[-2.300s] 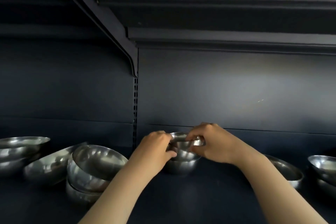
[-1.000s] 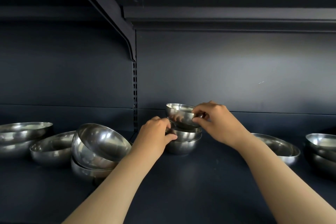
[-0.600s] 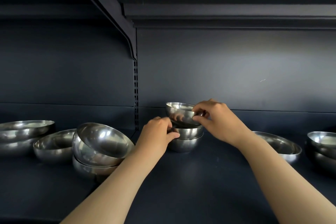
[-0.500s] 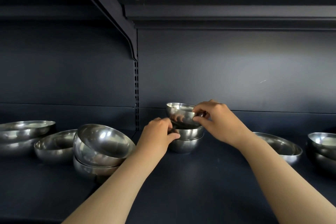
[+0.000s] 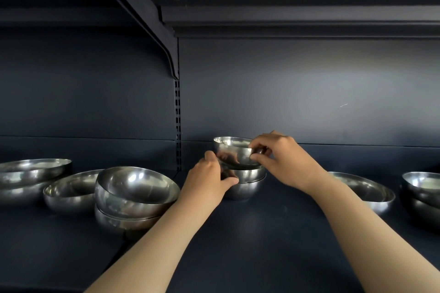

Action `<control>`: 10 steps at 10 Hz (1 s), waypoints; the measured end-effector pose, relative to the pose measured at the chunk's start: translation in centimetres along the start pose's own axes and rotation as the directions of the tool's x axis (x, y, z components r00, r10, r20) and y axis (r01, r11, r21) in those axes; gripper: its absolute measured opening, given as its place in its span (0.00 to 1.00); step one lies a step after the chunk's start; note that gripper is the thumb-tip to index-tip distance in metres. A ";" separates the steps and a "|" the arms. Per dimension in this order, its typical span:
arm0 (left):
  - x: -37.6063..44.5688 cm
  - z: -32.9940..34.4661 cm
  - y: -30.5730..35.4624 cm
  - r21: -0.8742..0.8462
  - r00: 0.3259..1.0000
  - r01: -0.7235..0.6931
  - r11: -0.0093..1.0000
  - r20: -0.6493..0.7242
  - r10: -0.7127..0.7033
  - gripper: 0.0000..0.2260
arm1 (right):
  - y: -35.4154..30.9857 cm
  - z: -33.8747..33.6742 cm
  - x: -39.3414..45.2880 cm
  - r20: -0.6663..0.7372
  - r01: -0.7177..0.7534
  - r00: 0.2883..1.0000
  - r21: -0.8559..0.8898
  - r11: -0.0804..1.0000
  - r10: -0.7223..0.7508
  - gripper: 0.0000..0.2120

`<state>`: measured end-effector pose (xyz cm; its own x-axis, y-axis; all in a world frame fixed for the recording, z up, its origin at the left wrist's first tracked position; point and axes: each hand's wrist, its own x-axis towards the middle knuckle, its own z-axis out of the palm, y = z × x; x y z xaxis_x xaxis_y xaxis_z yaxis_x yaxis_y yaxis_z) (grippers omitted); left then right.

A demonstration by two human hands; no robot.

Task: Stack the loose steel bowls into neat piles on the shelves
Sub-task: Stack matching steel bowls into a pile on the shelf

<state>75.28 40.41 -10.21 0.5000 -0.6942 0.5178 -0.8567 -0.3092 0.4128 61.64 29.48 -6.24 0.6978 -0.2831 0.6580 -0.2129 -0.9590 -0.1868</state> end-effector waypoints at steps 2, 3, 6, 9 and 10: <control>0.0 0.1 0.1 -0.013 0.997 0.061 0.998 0.059 -0.060 0.23 | -0.1 0.0 -0.1 0.051 -0.005 0.999 -0.002 1.000 0.005 0.03; 0.0 0.2 0.0 -0.026 0.994 0.083 0.996 0.075 -0.081 0.24 | -0.1 0.1 -0.1 0.081 -0.009 0.997 0.001 1.000 0.009 0.03; 0.0 0.4 -0.2 -0.084 0.993 0.088 0.993 0.082 -0.081 0.24 | -0.2 0.1 -0.1 0.126 -0.032 0.991 -0.013 0.999 0.033 0.02; 0.1 0.6 0.0 -0.108 0.993 0.082 0.991 0.090 -0.072 0.24 | -0.1 -0.4 -0.2 0.157 -0.070 0.985 -0.020 0.997 0.072 0.03; 0.1 1.0 0.1 -0.128 0.993 0.060 0.990 0.106 -0.046 0.24 | 0.2 -1.0 -0.2 0.181 -0.090 0.979 -0.039 0.995 0.096 0.00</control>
<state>75.11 39.69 -10.86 0.5228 -0.7440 0.4161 -0.8023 -0.2645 0.5351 60.83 29.33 -5.68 0.7866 -0.3705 0.4939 -0.3016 -0.9286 -0.2163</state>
